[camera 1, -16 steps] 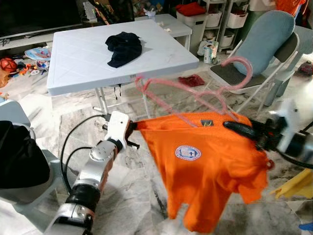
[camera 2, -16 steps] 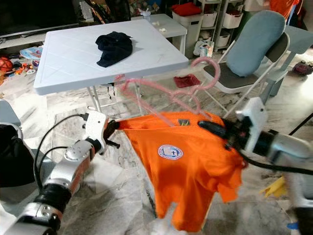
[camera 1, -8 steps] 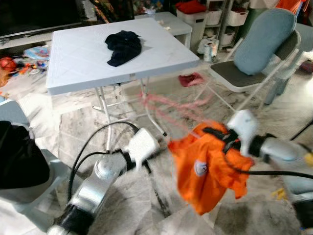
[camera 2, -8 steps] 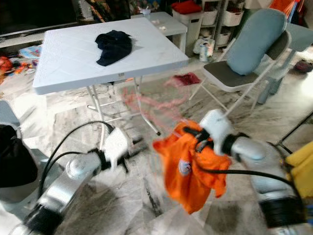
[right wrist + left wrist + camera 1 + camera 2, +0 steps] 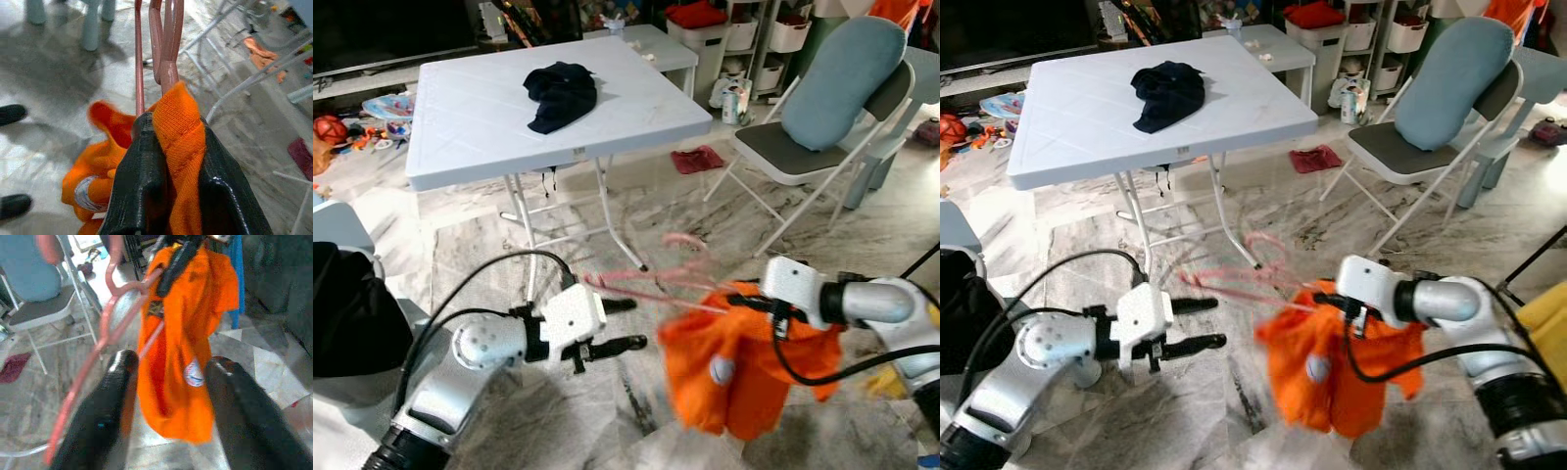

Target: Hang hanger

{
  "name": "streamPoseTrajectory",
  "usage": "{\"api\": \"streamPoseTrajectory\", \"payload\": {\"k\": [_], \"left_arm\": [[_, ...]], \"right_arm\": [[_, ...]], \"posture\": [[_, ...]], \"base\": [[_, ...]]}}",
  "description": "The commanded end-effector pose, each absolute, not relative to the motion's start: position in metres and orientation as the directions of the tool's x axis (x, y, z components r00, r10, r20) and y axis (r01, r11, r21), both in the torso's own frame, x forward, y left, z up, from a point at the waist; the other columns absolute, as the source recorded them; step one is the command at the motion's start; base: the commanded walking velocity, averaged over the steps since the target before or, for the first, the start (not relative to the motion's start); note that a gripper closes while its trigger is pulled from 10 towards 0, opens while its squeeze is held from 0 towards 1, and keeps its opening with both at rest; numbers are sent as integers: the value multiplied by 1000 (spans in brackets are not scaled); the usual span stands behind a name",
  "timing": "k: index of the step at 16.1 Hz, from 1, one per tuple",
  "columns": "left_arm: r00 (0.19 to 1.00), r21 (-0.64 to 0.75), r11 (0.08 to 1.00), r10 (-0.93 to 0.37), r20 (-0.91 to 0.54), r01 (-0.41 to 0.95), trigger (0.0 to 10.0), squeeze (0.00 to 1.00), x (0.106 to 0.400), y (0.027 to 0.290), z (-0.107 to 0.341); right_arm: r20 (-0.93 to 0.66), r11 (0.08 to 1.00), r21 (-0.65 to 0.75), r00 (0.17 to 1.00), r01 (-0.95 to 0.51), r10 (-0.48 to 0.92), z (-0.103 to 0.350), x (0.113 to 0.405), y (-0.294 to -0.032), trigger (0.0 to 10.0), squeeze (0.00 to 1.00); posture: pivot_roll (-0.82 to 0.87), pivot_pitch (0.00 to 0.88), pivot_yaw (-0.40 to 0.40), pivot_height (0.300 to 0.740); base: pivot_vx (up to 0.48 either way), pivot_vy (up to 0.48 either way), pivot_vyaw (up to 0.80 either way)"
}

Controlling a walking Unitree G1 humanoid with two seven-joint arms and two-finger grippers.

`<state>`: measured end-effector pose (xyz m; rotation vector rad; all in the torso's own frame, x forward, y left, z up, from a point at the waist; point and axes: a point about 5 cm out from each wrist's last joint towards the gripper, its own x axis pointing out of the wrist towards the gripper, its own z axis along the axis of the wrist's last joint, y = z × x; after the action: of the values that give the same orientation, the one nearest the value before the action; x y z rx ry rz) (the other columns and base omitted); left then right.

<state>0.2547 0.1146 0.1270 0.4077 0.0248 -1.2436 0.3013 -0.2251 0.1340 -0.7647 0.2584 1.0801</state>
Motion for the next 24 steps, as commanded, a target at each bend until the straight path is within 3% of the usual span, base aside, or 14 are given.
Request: {"api": "streamPoseTrajectory", "payload": {"k": [1,11,12,18,20,24], "left_arm": [[364,327,276,-898,-246,904,10000,1000,262,124,133],[292,345,184,-911,-292,920,10000,1000,273,118,133],[289,344,180,-910,-297,921,10000,0,274,119,132],[268,311,173,-917,-295,935,10000,0,283,110,124],[247,291,159,-923,-297,943,0,0,281,106,117],[204,260,136,-945,-254,956,0,0,284,91,114]], "right_arm": [[-509,216,-444,443,-870,738,152,304,-228,10000,0],[-514,44,-365,241,-930,823,171,283,-237,10000,0],[-514,37,-360,231,-932,826,173,281,-237,10000,0],[-489,26,-364,214,-931,846,182,277,-233,10000,0],[-499,8,-367,205,-930,842,181,275,-232,10000,0],[-491,1,-369,196,-929,849,181,274,-228,10000,0]], "posture": [[-91,0,18,740],[-108,0,36,740],[-110,0,37,740],[-120,0,46,740],[-126,0,46,740],[-130,0,44,740]], "base": [[0,0,0],[0,0,0],[0,0,0],[0,0,0],[0,0,0],[0,0,0]]}}
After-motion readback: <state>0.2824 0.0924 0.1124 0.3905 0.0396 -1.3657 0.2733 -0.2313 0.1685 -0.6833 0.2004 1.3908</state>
